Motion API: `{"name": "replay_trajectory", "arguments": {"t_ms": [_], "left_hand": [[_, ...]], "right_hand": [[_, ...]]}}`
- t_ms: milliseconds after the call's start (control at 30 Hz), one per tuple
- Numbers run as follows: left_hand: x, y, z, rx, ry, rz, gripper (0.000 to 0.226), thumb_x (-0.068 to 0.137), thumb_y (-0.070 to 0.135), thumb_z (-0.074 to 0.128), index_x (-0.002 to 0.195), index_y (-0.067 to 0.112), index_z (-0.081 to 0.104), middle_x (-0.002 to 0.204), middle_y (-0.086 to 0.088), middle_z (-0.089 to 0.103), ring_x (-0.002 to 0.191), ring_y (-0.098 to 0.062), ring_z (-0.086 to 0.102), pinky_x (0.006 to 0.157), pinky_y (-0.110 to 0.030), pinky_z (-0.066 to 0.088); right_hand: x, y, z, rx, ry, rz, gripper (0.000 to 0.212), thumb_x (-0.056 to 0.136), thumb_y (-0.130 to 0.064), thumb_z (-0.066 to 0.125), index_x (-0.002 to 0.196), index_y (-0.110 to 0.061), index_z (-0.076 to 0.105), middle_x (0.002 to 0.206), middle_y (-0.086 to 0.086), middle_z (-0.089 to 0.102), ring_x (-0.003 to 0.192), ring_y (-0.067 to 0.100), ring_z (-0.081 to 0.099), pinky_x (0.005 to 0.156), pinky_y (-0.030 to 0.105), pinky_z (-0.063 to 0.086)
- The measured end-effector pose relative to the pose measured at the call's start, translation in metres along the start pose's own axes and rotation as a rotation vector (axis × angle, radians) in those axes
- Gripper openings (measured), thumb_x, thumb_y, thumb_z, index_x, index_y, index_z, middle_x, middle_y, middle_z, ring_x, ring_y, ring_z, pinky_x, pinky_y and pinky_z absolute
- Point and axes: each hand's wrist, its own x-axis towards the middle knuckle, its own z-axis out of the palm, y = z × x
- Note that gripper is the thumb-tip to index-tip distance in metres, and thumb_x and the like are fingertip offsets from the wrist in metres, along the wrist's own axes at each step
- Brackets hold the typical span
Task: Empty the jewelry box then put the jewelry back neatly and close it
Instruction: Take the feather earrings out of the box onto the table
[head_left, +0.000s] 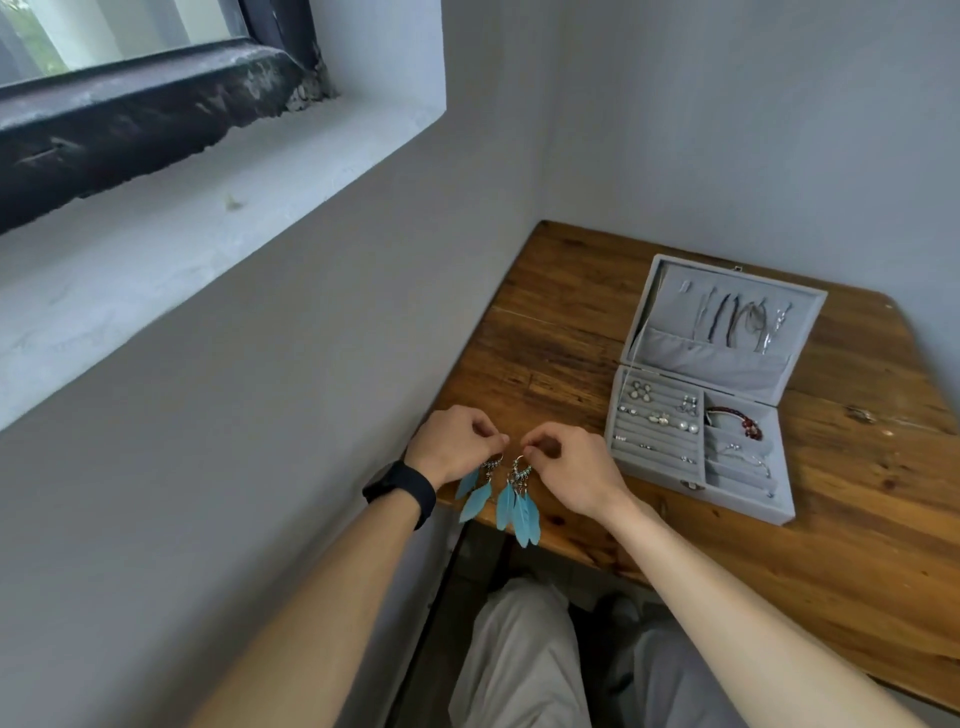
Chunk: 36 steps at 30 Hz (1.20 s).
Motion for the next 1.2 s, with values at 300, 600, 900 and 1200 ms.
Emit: {"name": "replay_trajectory", "arguments": {"t_ms": [300,600,900,1200], "left_hand": [[0.030,-0.001,0.002,0.035,0.003,0.037,0.024,0.085,0.057,0.065,0.083,0.033,0.067,0.089,0.013,0.069,0.085,-0.009,0.064,0.082,-0.038,0.057],[0.000,0.000,0.004,0.081,0.206,0.135,0.031,0.097,0.053,0.049,0.113,0.031,0.063,0.104,0.014,0.066,0.094,-0.007,0.062,0.076,-0.030,0.056],[-0.029,-0.017,0.031,0.155,0.330,0.215,0.029,0.095,0.042,0.059,0.120,0.033,0.069,0.119,0.010,0.063,0.110,-0.013,0.052,0.087,-0.036,0.050],[-0.033,-0.017,0.029,0.202,0.286,0.203,0.032,0.097,0.039,0.056,0.127,0.034,0.065,0.124,0.010,0.061,0.114,-0.012,0.050,0.091,-0.031,0.048]], "right_hand": [[0.027,0.005,0.004,-0.071,0.106,0.019,0.018,0.096,-0.029,0.060,0.111,-0.030,0.070,0.108,-0.009,0.064,0.103,0.009,0.056,0.084,0.022,0.039],[0.002,0.014,0.014,0.024,0.271,0.042,0.039,0.095,-0.033,0.062,0.133,-0.027,0.054,0.125,-0.008,0.054,0.090,0.004,0.060,0.081,0.020,0.050],[-0.014,0.012,0.033,-0.071,0.331,-0.007,0.031,0.096,-0.035,0.061,0.124,-0.023,0.067,0.114,-0.007,0.059,0.097,0.008,0.059,0.080,0.017,0.042],[-0.015,0.013,0.045,-0.049,0.402,-0.018,0.026,0.096,-0.033,0.061,0.117,-0.020,0.069,0.109,-0.003,0.058,0.098,0.012,0.058,0.080,0.024,0.050]]}}
